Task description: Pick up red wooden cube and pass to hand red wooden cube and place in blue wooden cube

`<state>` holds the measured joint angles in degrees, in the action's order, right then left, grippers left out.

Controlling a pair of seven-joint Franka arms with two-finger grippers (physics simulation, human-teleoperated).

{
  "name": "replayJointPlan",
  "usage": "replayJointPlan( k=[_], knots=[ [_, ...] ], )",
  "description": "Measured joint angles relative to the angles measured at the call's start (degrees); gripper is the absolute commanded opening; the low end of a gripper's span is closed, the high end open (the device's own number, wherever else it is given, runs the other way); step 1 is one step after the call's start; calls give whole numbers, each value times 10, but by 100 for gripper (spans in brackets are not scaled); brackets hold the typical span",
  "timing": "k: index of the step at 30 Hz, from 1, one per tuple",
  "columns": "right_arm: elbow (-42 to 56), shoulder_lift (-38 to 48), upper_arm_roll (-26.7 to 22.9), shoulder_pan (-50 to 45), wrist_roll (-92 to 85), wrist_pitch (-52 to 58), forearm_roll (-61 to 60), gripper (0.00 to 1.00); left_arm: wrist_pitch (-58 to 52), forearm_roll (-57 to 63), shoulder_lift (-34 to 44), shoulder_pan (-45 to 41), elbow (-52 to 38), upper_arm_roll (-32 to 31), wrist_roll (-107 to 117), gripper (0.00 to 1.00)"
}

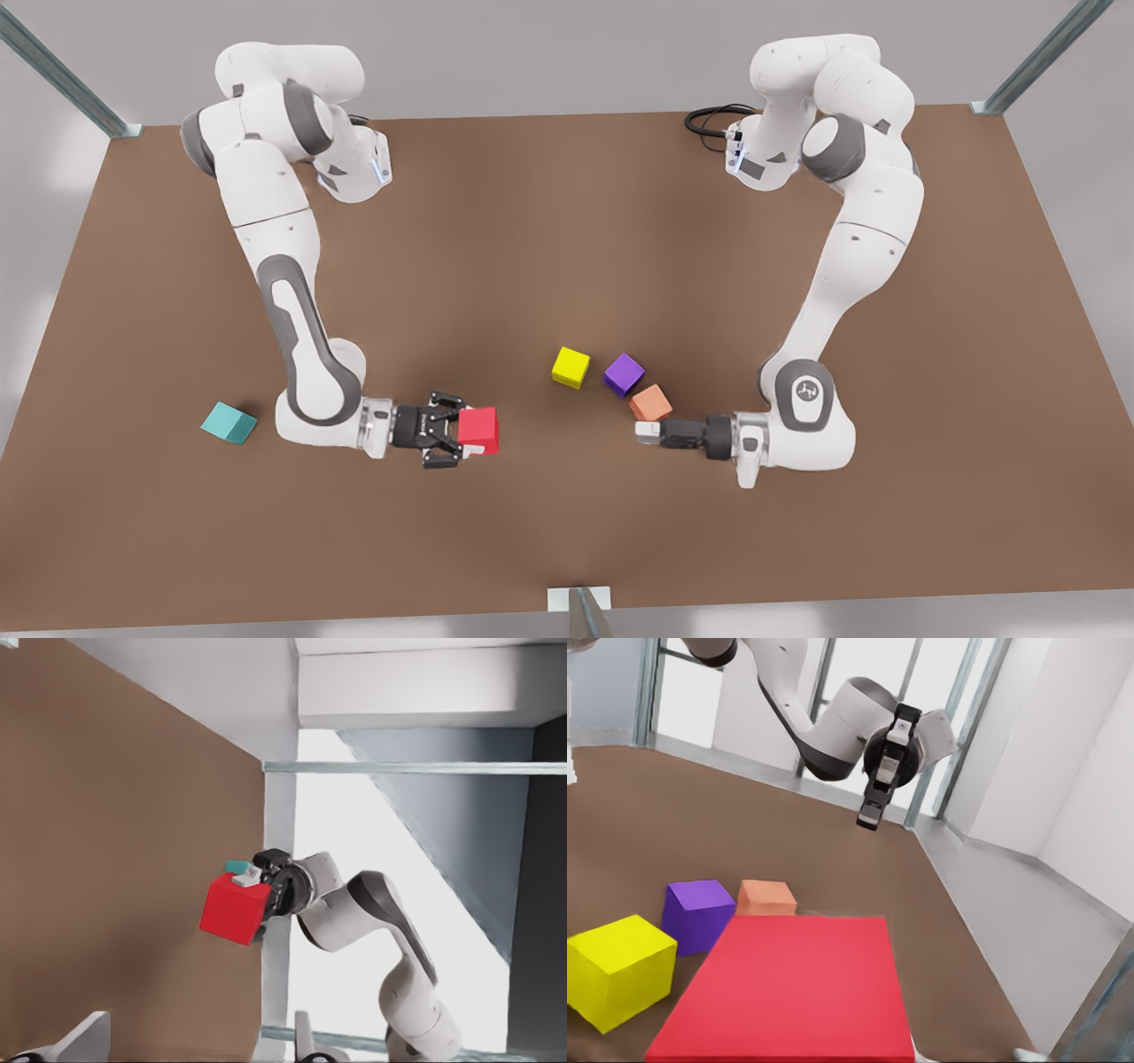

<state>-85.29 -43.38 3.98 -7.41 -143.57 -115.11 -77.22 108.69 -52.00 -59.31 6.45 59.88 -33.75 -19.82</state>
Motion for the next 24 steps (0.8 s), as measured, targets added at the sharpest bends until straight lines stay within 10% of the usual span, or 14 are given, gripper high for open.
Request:
replayJointPlan(
  k=[9,14,24],
  knots=[
    [-59,157,-152,24,241,69,746,54,-316,656,202,81,-41,-41,72,100],
    [-203,201,-204,25,402,-25,908,55,-246,622,453,-27,286,211,105,100],
    [-256,161,-215,49,635,-252,958,56,-174,575,462,-48,298,236,152,100]
  ],
)
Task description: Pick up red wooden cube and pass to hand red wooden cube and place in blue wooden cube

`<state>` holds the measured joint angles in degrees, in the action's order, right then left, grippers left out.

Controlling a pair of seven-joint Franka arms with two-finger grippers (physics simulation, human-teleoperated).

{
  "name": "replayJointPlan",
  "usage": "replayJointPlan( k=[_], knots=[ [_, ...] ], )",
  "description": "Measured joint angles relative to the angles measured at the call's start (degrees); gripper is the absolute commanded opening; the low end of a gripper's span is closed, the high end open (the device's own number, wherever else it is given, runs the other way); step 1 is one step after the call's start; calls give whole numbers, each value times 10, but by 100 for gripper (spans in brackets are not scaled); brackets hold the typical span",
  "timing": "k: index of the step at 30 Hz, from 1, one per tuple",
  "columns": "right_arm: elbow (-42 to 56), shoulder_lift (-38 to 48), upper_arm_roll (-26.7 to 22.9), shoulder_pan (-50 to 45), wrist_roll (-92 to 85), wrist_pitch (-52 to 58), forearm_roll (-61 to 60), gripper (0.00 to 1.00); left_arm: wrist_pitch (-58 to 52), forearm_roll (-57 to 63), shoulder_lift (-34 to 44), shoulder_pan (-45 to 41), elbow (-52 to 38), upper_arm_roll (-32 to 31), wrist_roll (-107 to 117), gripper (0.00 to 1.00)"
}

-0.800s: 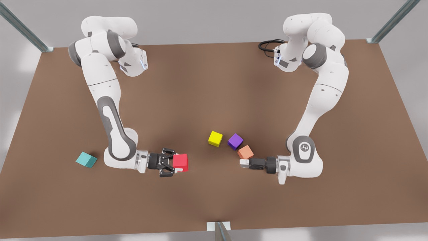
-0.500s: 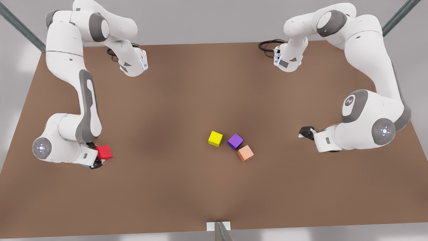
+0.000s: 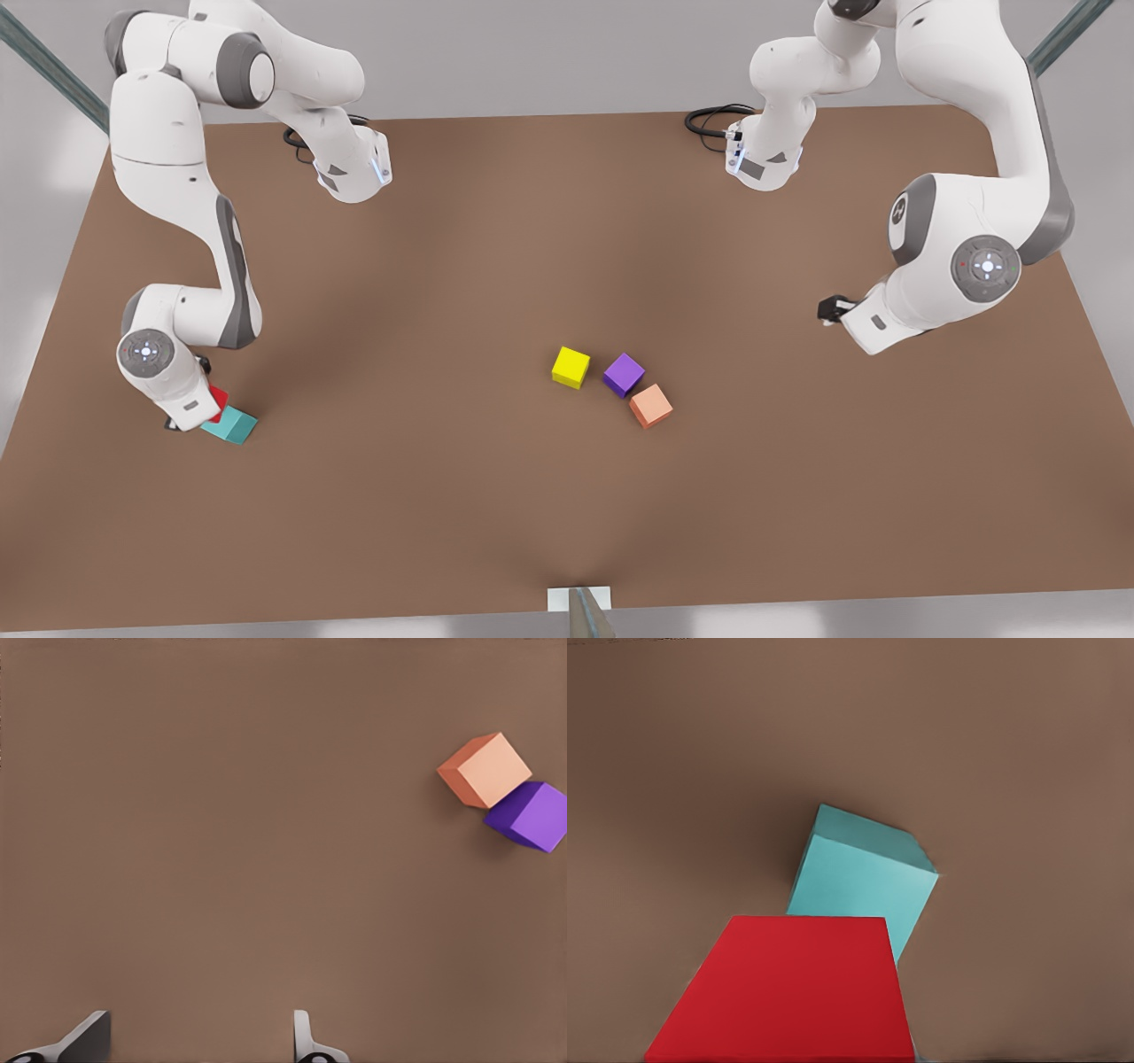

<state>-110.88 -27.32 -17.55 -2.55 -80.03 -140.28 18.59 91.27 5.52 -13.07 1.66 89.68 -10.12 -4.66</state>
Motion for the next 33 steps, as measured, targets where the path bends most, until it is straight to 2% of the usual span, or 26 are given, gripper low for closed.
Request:
replayJointPlan(
  k=[10,11,12,21,27,30,33],
  knots=[
    [-22,-20,5,4,137,-67,-1,58,11,-2,-3,2,0,0,26,100],
    [-21,-21,5,5,147,-69,-2,60,10,-2,-3,1,0,0,28,100],
    [-20,-23,5,4,157,-71,-2,100,9,-2,-3,0,0,0,30,100],
    [-11,-18,8,2,228,-75,-1,100,2,-2,-3,1,-1,0,42,100],
    [17,18,35,-6,258,-10,-29,100,1,-2,-3,2,-1,0,47,100],
    [91,28,45,-31,279,82,-80,100,0,-2,-3,2,-1,0,48,100],
    [230,28,47,-62,334,213,-129,100,0,-2,-3,2,-1,0,50,100]
  ],
)
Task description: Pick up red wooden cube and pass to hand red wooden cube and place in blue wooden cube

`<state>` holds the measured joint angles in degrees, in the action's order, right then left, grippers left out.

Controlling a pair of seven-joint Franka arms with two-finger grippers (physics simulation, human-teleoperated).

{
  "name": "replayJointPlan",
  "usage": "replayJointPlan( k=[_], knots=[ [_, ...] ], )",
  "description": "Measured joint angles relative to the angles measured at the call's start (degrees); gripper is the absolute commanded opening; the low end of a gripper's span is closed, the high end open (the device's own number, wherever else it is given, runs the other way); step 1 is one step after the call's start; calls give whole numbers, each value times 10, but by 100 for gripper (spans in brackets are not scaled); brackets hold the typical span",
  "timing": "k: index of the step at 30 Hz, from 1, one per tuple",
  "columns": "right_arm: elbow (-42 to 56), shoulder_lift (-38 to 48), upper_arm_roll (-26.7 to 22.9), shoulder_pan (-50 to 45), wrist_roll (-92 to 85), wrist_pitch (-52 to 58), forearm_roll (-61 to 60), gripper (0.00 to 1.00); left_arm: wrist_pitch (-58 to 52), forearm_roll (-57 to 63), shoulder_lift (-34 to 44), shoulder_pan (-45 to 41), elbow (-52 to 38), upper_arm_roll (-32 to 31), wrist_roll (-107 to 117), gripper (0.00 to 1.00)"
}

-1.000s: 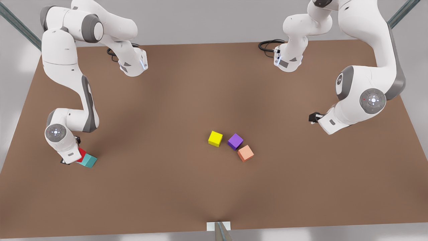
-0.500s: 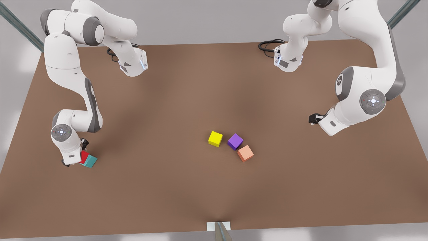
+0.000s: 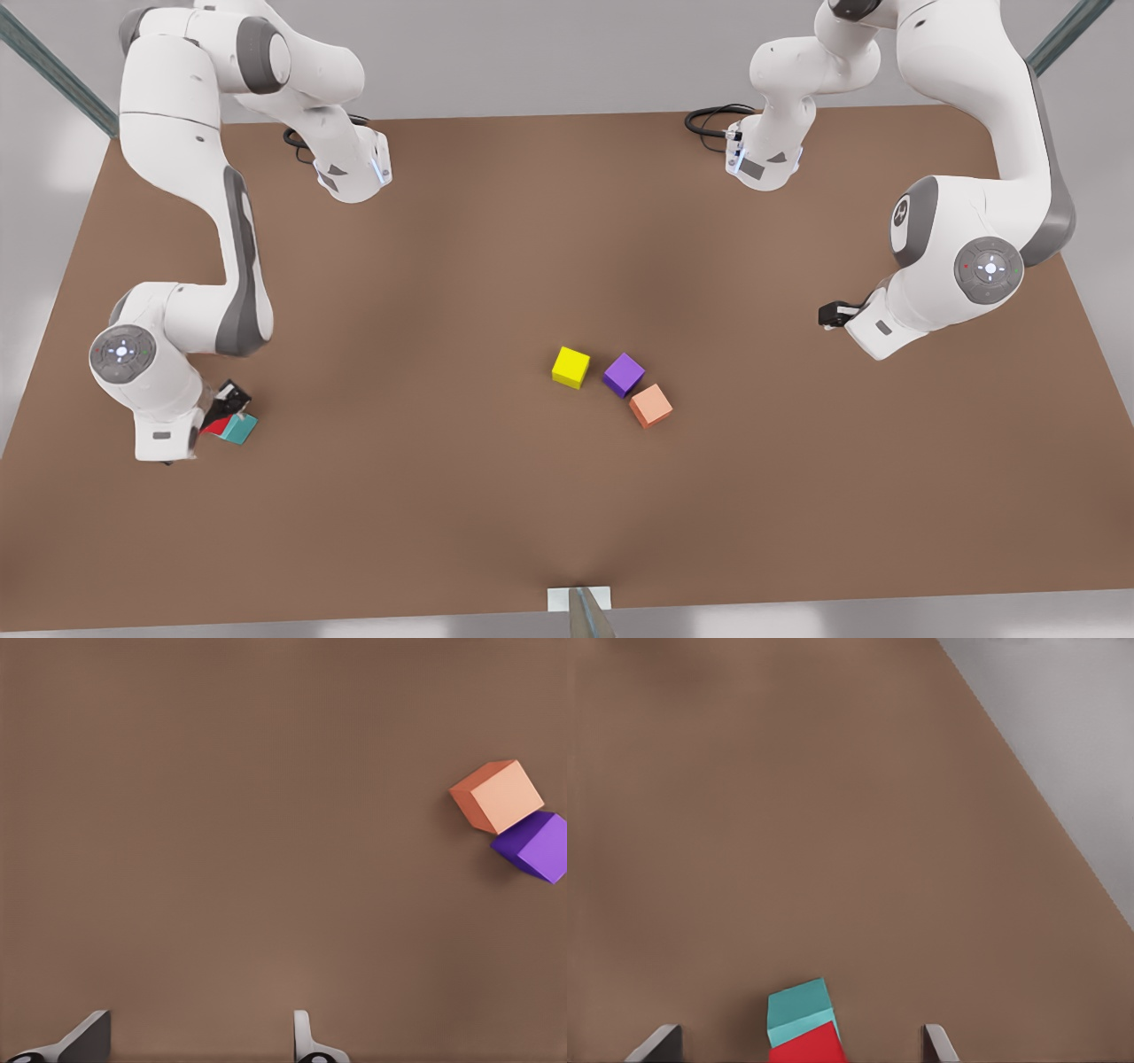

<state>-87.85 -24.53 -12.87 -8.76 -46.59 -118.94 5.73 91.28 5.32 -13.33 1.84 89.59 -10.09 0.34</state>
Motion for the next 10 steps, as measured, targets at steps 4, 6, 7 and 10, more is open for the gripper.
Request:
replayJointPlan(
  k=[4,6,7,10],
  knots=[
    [98,67,-8,-1,77,173,-42,100,0,0,0,0,0,0,2,100],
    [96,103,-14,2,112,236,-51,100,0,0,0,0,0,0,2,100],
    [89,115,-15,5,129,259,-54,100,0,0,0,0,0,0,3,100],
    [81,126,-16,7,173,308,-59,100,0,0,0,1,0,0,4,100]
  ],
)
